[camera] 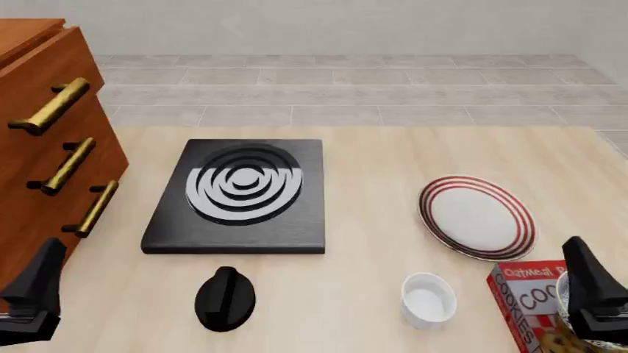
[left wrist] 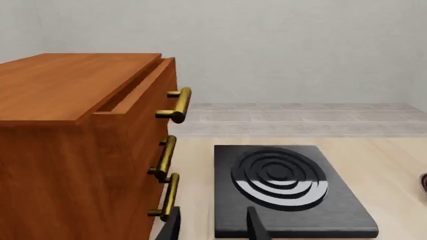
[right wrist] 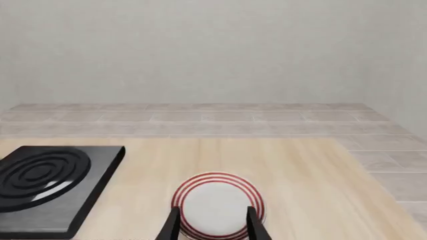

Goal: Pick the akita bowl on the cookies box and place it on the plate.

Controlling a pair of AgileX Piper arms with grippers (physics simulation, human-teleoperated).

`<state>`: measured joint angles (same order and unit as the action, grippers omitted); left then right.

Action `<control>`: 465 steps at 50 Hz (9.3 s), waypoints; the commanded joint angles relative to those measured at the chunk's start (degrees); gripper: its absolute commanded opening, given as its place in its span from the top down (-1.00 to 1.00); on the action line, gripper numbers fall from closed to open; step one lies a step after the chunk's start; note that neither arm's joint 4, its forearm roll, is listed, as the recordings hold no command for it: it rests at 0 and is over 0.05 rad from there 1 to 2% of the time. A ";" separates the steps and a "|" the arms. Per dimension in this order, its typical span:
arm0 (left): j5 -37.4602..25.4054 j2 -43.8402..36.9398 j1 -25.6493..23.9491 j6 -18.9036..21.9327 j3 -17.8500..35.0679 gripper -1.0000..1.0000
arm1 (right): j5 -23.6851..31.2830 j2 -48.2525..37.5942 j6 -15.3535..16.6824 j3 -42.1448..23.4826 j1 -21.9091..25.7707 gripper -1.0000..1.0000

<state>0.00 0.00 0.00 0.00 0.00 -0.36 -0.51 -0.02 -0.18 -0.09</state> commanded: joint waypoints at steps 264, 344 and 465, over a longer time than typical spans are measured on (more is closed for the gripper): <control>0.00 0.00 0.00 0.00 0.00 -1.00 | 26.47 -40.03 5.64 -17.52 -30.57 -1.00; 0.00 0.00 0.00 0.00 0.00 -1.00 | 18.99 -46.10 8.49 -12.32 -31.90 1.00; 0.00 0.00 0.00 0.00 0.00 -1.00 | 8.82 -62.43 -28.42 -33.61 0.68 1.00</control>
<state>0.00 0.00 0.00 0.00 0.00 11.67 -59.28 -27.06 -33.24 -0.04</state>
